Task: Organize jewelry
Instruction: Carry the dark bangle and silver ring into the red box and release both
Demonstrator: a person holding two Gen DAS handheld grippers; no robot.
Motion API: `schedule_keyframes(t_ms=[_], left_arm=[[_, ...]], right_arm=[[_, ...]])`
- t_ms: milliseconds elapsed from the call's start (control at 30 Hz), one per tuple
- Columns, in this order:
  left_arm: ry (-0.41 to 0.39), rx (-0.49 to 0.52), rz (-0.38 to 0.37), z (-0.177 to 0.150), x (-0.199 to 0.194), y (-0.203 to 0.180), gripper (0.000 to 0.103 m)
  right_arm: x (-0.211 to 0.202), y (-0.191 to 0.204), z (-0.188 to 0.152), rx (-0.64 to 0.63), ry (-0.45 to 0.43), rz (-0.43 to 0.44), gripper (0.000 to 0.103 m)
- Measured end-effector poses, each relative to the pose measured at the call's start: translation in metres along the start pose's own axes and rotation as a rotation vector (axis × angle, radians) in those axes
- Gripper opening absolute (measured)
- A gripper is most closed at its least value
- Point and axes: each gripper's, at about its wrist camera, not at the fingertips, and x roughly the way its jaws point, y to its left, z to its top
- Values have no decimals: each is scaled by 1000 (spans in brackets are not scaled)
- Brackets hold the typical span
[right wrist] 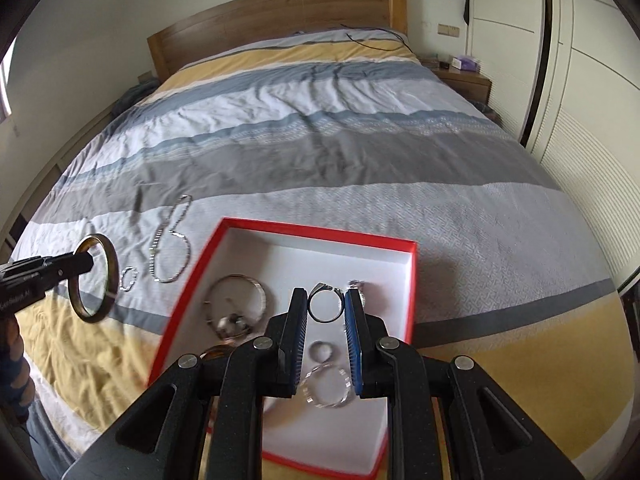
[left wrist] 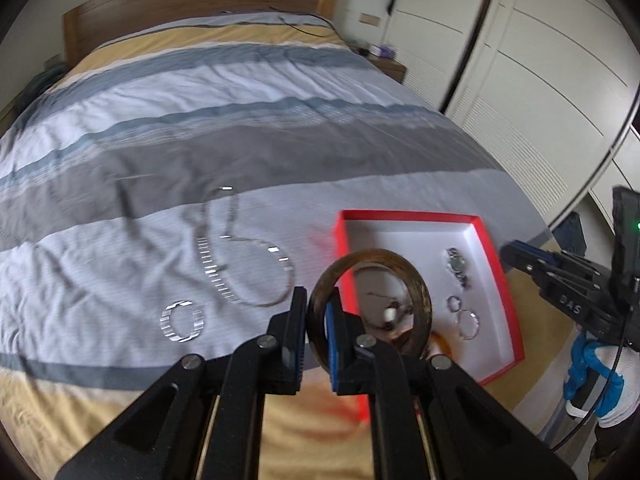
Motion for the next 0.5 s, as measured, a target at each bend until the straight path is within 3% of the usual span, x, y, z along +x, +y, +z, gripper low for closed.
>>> schedule_keyframes(t_ms=[233,500], left_arm=[[68,98,-6,11,67,-50,8],[126,102,46,12,116,-54,9]], right_arm=[[48,-19,16,-18,37,-6,19],[93,-31,19,-47,107,0,19]])
